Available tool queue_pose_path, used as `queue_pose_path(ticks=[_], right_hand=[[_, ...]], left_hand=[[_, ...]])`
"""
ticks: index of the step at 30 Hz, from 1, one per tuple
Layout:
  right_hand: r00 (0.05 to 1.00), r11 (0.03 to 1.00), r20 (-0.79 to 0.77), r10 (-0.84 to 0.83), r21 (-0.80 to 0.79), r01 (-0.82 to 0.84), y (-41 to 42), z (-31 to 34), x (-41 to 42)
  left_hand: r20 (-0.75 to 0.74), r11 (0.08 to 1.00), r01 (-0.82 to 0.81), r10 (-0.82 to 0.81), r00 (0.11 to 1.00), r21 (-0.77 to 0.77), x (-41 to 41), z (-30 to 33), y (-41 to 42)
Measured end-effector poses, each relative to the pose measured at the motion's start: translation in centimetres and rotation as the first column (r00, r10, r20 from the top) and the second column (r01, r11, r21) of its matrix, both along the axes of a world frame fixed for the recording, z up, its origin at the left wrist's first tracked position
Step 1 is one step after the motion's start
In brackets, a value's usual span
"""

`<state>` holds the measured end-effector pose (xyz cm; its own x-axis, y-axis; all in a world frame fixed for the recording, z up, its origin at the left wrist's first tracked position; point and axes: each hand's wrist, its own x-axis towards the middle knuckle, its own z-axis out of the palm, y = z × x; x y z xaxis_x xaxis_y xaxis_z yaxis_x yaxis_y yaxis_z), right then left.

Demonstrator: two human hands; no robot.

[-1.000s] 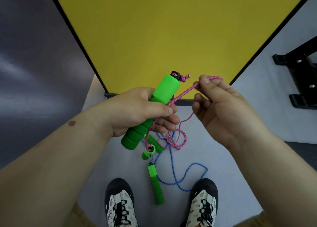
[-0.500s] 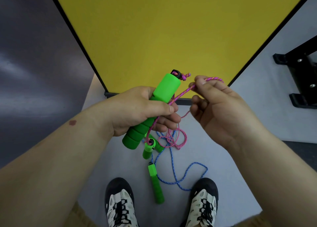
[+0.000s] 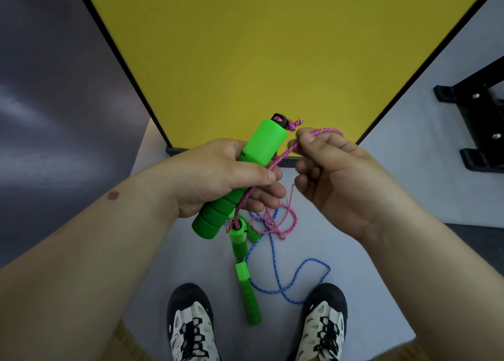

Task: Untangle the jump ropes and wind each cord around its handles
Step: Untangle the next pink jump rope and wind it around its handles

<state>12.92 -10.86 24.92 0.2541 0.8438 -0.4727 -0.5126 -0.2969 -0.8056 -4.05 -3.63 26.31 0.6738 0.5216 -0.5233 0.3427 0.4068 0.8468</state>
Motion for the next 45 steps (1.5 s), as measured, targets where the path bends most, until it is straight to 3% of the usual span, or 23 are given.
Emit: queue_pose_path(ticks=[5,12,18,21,23,27,31,37,39,45], right_hand=[[0.983,0.982,-0.007,-0.185,0.032,0.185,0.3,0.8,1.3],[0.987,0.987,-0.023,0.157,-0.009,-0.158,-0.4,0.1,-0.5],[0.993,0.991,0.003,-0.117,0.065,0.117,0.3,0.4,0.7],[0.986,0.984,0.006,-0.167,0.063,0.166,0.3,0.4,0.9],[0.994,0.993,-0.018,-0.112,0.042,0.113,0.2,0.2,0.4],[0.989,0.989,-0.009,0.144,0.017,-0.144,-0.3,-0.2,-0.4],[0.980,0.988,0.160,0.117,0.077,-0.130,-0.3,0.0,0.0],[0.958,0.979,0.267,0.105,0.140,-0.146,-0.4,0.3,-0.4],[0.972,0.983,0.224,0.075,0.149,-0.110,-0.2,0.5,-0.5],[0.993,0.981,-0.118,-0.006,0.193,0.029,0.1,0.7,-0.3]], left_hand=[[0.001,1.000,-0.001,0.001,1.000,0.010,0.0,0.0,0.0],[0.021,1.000,0.005,-0.006,1.000,0.018,0.1,0.0,-0.1],[0.008,0.999,0.036,-0.037,0.999,0.024,-0.1,-0.2,0.1],[0.012,0.998,0.043,-0.043,0.999,0.038,-0.1,-0.3,0.1],[0.010,0.999,0.033,-0.034,0.999,0.037,0.0,-0.3,0.1],[0.013,0.999,0.031,-0.031,0.999,0.027,-0.1,-0.5,0.1],[0.010,0.997,0.051,-0.051,0.999,0.057,-0.1,-0.7,0.3],[-0.022,0.991,0.073,-0.071,0.997,0.116,-0.5,-0.9,0.8],[-0.028,0.989,0.071,-0.068,0.997,0.127,-0.7,-1.1,0.8],[-0.012,0.998,0.003,-0.002,1.000,0.071,-1.0,-1.8,1.0]])
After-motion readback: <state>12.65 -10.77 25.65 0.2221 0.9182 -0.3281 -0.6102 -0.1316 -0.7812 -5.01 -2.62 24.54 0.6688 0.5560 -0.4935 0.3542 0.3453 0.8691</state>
